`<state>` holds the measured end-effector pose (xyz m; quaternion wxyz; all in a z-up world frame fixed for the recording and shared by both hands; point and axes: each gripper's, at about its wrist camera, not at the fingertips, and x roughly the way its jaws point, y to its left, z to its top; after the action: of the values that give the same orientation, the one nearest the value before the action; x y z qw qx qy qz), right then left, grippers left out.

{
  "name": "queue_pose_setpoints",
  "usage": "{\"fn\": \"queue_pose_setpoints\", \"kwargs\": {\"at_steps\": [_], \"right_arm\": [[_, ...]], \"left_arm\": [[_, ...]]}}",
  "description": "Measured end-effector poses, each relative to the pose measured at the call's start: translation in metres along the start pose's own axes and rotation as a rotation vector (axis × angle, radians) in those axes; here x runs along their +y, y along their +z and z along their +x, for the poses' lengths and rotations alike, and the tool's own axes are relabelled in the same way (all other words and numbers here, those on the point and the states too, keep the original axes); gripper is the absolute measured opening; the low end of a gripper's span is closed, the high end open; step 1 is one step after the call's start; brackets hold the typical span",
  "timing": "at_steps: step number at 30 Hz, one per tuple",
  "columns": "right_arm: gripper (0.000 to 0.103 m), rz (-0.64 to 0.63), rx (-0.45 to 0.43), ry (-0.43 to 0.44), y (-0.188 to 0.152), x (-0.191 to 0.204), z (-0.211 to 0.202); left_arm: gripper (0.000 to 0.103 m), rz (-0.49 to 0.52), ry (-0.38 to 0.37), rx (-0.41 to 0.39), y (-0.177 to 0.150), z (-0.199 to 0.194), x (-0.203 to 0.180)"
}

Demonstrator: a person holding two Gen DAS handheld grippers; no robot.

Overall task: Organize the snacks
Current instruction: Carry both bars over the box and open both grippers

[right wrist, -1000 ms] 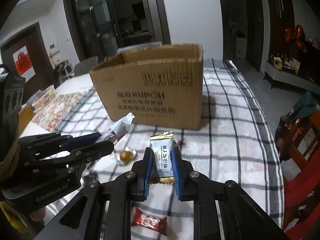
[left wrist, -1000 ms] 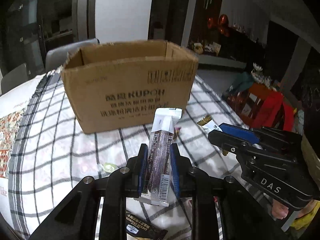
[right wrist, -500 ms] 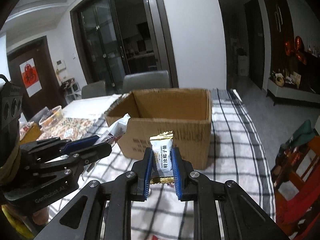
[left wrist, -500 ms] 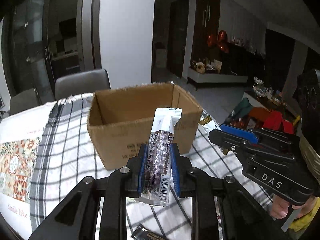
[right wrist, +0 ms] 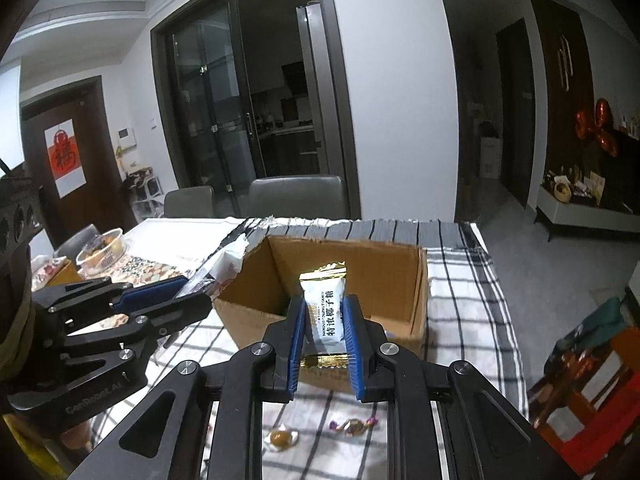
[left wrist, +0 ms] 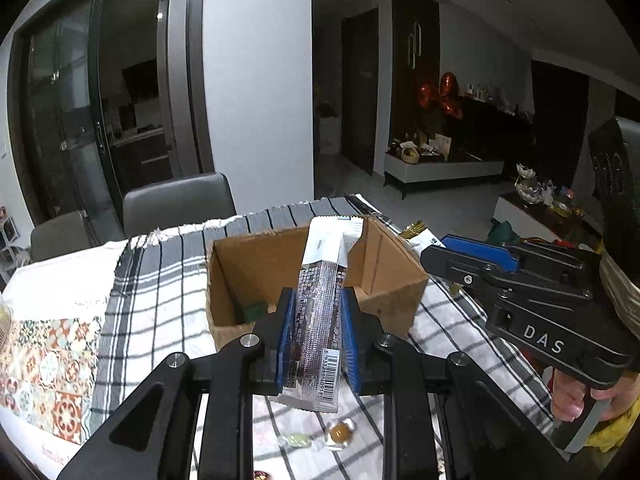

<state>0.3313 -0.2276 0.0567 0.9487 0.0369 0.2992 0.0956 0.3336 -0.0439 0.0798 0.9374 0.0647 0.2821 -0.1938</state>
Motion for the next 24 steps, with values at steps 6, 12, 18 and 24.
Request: {"fn": "queue_pose_setpoints", "kwargs": {"at_steps": [6,12,18,24], "right_arm": [[0.021,0.007,0.019,0.008,0.014,-0.008,0.019],[0.021,-0.001,0.034,0.0,0.029,-0.016,0.036],[0.021,-0.007,0.055,-0.023,0.037,-0.024,0.058],[0.024,0.002,0.078,-0.059,0.037,-0.032,0.078]], "left_arm": [[0.023,0.017,-0.004,0.001,0.013,0.013,0.006],[0.023,0.027,-0.016,0.006,0.028,0.033,0.013],[0.023,0.048,0.005,0.027,0.04,0.059,0.019],[0.052,0.03,0.044,0.042,0.043,0.078,0.024]]}}
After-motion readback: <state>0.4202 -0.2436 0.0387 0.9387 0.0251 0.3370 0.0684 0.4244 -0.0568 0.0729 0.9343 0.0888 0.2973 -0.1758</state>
